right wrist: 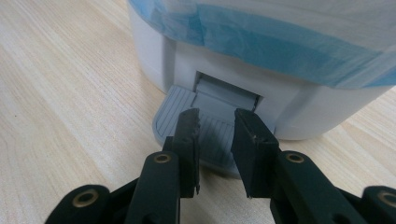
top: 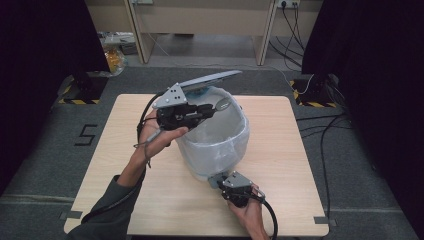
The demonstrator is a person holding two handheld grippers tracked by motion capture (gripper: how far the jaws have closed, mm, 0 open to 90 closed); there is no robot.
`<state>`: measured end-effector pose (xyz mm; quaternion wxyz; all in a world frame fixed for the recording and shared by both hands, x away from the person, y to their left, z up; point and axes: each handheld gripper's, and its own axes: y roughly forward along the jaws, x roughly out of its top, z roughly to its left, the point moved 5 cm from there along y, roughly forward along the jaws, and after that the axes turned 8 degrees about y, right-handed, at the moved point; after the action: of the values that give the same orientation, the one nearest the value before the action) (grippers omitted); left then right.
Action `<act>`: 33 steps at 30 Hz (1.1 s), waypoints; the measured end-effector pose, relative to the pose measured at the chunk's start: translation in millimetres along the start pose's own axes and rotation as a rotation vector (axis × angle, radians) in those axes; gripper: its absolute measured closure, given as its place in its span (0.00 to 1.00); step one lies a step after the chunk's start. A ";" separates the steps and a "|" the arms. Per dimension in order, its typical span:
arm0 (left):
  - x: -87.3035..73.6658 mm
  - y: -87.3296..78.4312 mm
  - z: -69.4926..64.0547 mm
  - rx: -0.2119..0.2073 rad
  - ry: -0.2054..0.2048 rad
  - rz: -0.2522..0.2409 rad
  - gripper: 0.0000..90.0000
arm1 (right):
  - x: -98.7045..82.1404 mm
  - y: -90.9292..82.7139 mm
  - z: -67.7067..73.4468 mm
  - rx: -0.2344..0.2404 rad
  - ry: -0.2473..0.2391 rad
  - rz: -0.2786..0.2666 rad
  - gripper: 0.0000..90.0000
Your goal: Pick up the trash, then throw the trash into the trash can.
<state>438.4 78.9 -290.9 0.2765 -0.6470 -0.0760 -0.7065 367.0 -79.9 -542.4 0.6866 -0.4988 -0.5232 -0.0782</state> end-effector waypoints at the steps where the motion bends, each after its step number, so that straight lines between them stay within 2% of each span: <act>1: -0.4 0.5 0.5 0.001 0.000 0.002 0.88 | 0.0 -0.2 0.0 -0.001 -0.001 0.001 0.79; 14: -3.0 4.4 1.5 0.019 0.009 0.002 0.87 | -0.1 0.0 0.5 0.001 0.005 0.001 0.79; 18: -3.3 3.5 -1.0 0.013 0.008 -0.001 0.76 | 0.0 0.0 0.0 0.001 0.000 0.000 0.79; 24: -6.5 -1.1 -6.8 -0.003 0.008 0.005 0.71 | 0.0 0.0 -0.1 0.001 0.000 0.000 0.79; 27: -8.1 -7.4 -10.7 -0.019 -0.002 -0.002 0.64 | 0.0 0.2 0.0 0.004 0.001 0.000 0.79; 31: -13.6 -18.2 -14.7 -0.026 -0.006 -0.004 0.60 | -0.1 0.2 -0.2 0.004 0.000 0.000 0.79; 33: -19.6 -25.7 -14.9 -0.017 -0.006 0.004 0.58 | -0.1 0.2 0.0 0.003 0.000 0.000 0.79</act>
<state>413.0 99.2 -305.4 0.2721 -0.6517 -0.0696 -0.7045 367.1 -79.9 -542.5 0.6872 -0.4977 -0.5234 -0.0776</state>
